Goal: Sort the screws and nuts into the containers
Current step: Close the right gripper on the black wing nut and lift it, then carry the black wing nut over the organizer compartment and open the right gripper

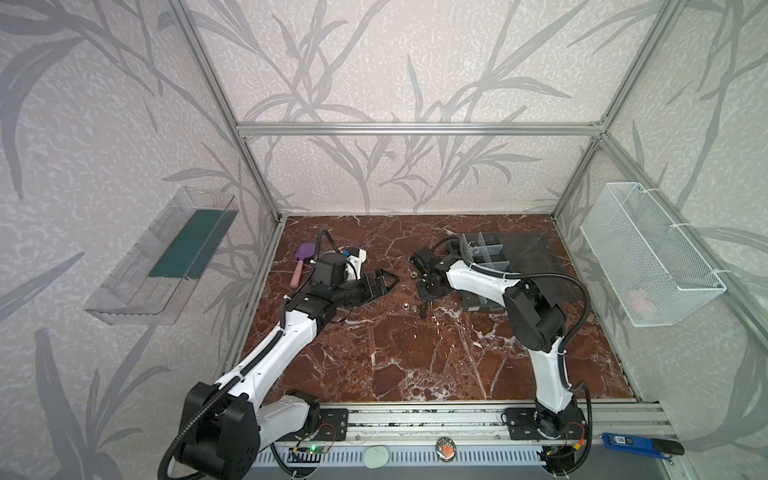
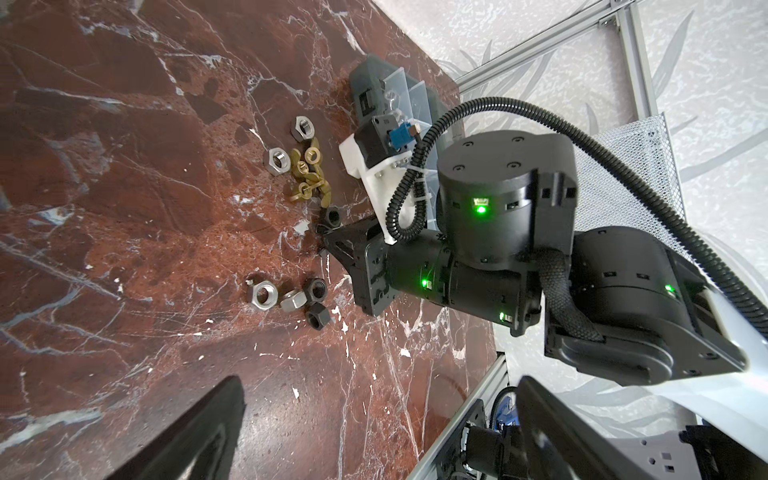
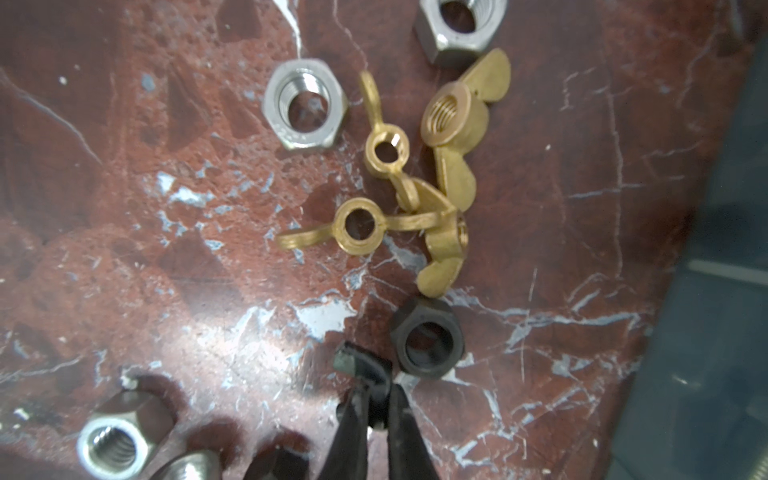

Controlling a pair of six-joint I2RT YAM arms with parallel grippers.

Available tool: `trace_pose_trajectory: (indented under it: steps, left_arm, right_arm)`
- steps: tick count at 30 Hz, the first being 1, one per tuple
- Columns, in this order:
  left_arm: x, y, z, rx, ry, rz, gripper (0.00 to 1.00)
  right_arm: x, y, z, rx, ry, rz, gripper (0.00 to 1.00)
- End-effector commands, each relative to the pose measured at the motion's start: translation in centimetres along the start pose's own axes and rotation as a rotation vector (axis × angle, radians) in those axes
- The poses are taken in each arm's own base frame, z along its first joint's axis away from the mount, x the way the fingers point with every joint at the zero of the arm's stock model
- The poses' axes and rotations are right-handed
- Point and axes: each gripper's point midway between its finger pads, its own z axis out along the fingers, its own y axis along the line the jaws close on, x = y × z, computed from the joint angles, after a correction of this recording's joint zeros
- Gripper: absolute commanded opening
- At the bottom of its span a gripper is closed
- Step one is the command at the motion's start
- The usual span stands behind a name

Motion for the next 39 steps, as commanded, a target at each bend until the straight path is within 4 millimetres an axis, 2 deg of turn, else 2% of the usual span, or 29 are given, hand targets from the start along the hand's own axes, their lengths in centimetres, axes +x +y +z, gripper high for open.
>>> trace_pose_trajectory:
  steps: [1,8,16,21,24,28,31,33,34,39]
  left_arm:
    - [-0.4,0.0,-0.4,0.005,-0.029,0.003,0.99]
    - [-0.4,0.0,-0.3,0.006,-0.028,0.002,0.99]
    - [-0.7,-0.5,-0.4,0.015,-0.033,0.020,0.99]
    - [-1.1,-1.6,-0.1,0.028,-0.025,0.026,0.99]
    - [-1.1,-2.8,0.1,0.029,-0.019,0.055,0.99]
    - [-0.6,-4.7,1.1,0.023,0.012,0.123,0.99]
    - [-0.1,-6.2,2.0,0.026,0.038,0.169,0.99]
    - [0.2,-7.0,2.6,0.030,0.054,0.191,0.99]
    - [0.3,-7.3,2.9,0.032,0.059,0.197,0.99]
    - [0.7,-8.3,4.1,0.027,0.086,0.221,0.99]
  right_arm:
    - [-1.5,-0.2,-2.7,-0.018,-0.049,0.018,0.09]
    - [-1.5,-0.2,-2.6,-0.029,-0.045,0.028,0.05]
    - [-3.1,-1.1,-6.3,-0.062,-0.117,0.059,0.05]
    - [-3.9,-2.5,-8.8,-0.067,-0.157,0.083,0.04]
    - [-4.1,-4.2,-10.3,-0.054,-0.187,0.113,0.03]
    - [-4.1,-7.9,-11.7,-0.028,-0.217,0.185,0.03]
    - [-3.7,-11.3,-11.9,0.003,-0.227,0.249,0.03]
    - [-3.2,-13.2,-11.4,0.012,-0.219,0.288,0.03]
    - [-3.1,-14.3,-12.1,0.012,-0.240,0.314,0.03]
    - [-2.6,-18.1,-11.3,0.039,-0.261,0.390,0.03]
